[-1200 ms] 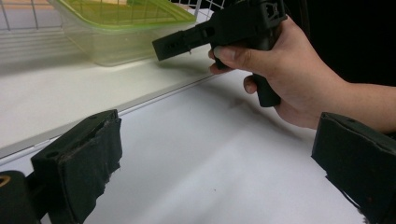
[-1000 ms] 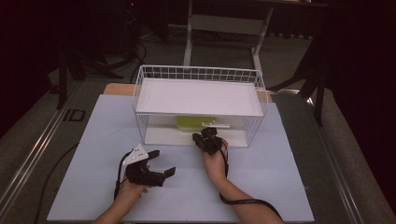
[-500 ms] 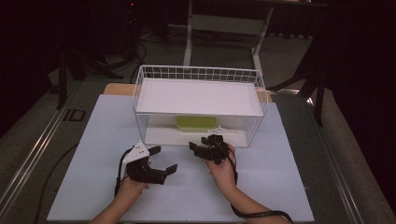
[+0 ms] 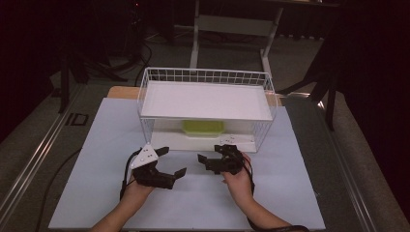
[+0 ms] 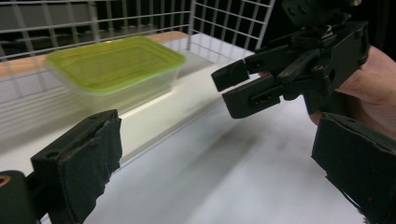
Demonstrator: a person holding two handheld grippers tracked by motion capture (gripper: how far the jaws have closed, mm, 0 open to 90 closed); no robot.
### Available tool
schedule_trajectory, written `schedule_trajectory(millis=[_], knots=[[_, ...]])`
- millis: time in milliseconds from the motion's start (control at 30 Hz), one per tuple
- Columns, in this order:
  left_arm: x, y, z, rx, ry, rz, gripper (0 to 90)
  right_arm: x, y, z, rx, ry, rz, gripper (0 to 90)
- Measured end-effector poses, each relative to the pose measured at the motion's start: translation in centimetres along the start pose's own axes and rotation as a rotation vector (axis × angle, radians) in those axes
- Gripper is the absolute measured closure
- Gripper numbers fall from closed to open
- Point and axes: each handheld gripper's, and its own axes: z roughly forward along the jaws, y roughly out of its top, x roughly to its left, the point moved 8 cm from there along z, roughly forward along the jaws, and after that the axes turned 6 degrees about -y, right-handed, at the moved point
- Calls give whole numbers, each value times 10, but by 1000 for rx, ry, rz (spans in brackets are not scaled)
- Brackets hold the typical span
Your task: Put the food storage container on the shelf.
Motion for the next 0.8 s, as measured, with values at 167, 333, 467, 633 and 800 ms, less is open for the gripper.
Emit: schedule_trajectory(millis=[167, 333, 467, 633, 800], knots=[[-6, 0, -2, 6, -47, -7, 25, 5, -1, -15, -15, -13, -60, 179], [-8, -1, -8, 8, -54, -22, 25, 7, -2, -26, -27, -11, -83, 178], [-10, 1, -16, 0, -60, -30, 25, 6, -6, -37, -38, -8, -82, 178], [-14, -1, -26, 9, -60, -29, 25, 2, -14, -46, -42, 2, -79, 172], [-14, -4, -33, 10, -62, -39, 25, -3, -19, -53, -48, -7, -88, 173]])
